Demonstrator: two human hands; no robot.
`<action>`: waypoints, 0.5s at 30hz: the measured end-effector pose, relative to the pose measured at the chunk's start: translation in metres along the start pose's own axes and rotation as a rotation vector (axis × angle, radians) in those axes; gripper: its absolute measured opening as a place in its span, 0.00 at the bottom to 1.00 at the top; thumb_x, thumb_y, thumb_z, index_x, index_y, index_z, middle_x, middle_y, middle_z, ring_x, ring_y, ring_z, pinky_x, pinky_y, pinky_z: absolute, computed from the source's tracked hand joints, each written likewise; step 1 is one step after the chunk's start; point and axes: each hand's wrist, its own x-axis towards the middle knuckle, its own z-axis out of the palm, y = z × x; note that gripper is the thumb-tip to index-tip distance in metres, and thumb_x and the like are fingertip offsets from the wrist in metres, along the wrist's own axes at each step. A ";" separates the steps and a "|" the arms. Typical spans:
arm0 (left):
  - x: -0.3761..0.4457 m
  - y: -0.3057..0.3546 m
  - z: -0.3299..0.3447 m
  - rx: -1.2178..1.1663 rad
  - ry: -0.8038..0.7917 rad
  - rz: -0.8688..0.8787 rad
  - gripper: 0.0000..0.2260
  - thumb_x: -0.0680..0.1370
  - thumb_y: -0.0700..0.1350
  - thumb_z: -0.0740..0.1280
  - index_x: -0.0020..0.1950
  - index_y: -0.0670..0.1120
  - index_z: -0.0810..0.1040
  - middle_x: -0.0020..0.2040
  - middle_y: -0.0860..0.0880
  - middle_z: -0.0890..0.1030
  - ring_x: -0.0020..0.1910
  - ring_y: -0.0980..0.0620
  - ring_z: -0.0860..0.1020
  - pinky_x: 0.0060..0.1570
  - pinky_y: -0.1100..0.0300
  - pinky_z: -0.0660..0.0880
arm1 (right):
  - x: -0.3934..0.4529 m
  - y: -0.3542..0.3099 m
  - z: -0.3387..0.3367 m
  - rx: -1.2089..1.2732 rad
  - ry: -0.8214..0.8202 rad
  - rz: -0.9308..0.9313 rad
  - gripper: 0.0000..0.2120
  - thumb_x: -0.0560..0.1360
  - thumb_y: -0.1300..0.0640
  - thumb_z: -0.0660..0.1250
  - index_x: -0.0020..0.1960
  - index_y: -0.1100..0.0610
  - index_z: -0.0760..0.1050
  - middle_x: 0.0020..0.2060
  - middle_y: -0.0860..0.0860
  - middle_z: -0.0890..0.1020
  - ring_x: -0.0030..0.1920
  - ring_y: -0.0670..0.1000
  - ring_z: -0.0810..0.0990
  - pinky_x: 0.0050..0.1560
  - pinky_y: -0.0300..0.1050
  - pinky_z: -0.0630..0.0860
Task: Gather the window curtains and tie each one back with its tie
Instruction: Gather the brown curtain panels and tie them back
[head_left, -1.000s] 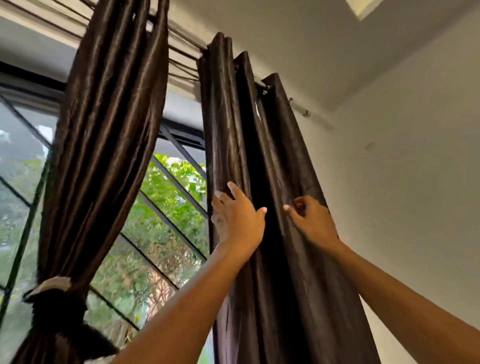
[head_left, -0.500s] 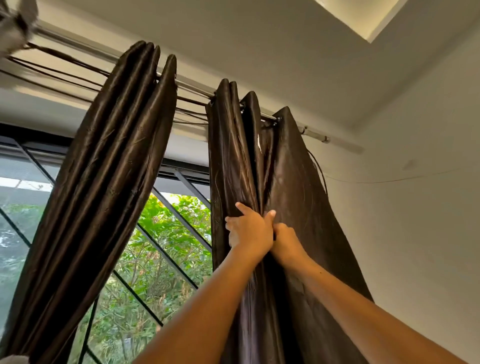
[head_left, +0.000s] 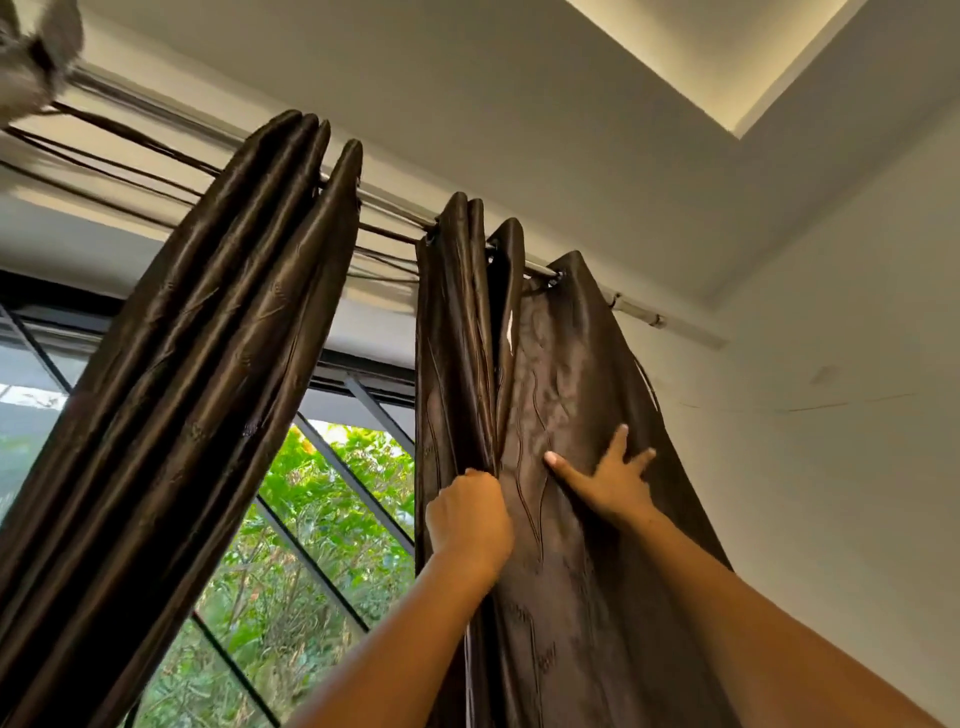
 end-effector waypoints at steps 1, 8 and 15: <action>0.003 -0.002 0.002 0.021 -0.014 0.002 0.17 0.80 0.41 0.57 0.68 0.38 0.68 0.62 0.40 0.76 0.63 0.41 0.73 0.57 0.51 0.71 | 0.007 -0.003 0.004 0.065 -0.022 0.028 0.60 0.65 0.29 0.66 0.76 0.53 0.30 0.75 0.64 0.36 0.74 0.70 0.49 0.71 0.65 0.53; 0.022 -0.033 0.022 -0.104 -0.157 -0.069 0.36 0.80 0.43 0.58 0.76 0.53 0.34 0.72 0.28 0.33 0.74 0.30 0.39 0.68 0.34 0.56 | 0.027 -0.076 0.024 0.077 -0.076 -0.313 0.29 0.76 0.60 0.65 0.74 0.58 0.59 0.67 0.61 0.72 0.66 0.62 0.71 0.66 0.55 0.69; 0.029 -0.065 0.030 -0.397 -0.115 0.105 0.37 0.77 0.31 0.54 0.76 0.48 0.33 0.73 0.26 0.49 0.56 0.38 0.76 0.45 0.61 0.69 | -0.001 -0.140 0.052 -0.296 -0.057 -0.715 0.19 0.73 0.66 0.61 0.64 0.58 0.72 0.58 0.62 0.79 0.59 0.65 0.75 0.53 0.56 0.75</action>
